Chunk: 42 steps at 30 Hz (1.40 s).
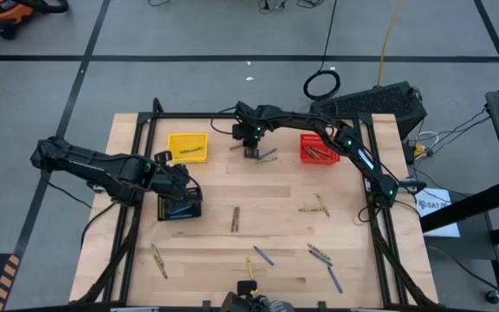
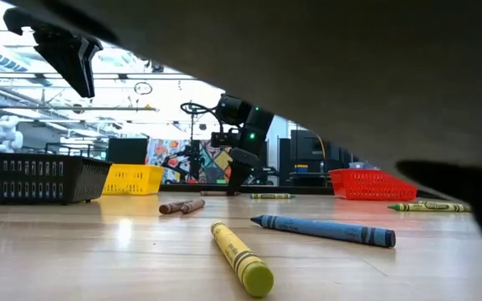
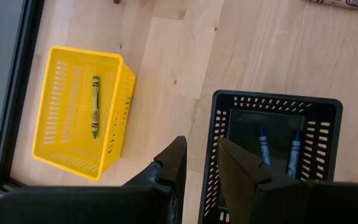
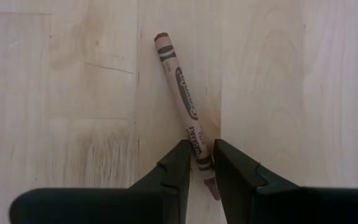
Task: Sort crayons
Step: Put the brown crayon into the red bin
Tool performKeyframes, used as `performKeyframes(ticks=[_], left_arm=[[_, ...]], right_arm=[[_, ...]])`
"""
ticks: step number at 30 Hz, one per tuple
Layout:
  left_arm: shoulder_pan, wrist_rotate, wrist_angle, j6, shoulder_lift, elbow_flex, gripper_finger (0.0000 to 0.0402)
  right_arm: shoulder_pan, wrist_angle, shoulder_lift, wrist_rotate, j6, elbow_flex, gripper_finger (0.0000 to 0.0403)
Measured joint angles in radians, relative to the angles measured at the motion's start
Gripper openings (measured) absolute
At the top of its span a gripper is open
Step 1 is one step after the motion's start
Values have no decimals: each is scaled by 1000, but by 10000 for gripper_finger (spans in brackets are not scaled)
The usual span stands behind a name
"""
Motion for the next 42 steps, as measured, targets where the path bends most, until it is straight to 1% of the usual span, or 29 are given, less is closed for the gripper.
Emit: performKeyframes(ticks=[14,25,33,39,42], left_arm=[[0,0,-1,3,0,0,85],[0,1,-1,7,0,0,85],[0,0,-1,2,0,0,85],[0,1,-1,1,0,0,85],[0,0,-1,1,0,0,85]], right_arm=[[-3,-35,-14,11,24,-1,50],[-5,-33,-15,-2,20,-1,48],[-20,-31,-15,-58,24,-1,49],[-19,-31,-15,-48,48,-1,51],[-10,-32,-14,-14,43,-1,56]])
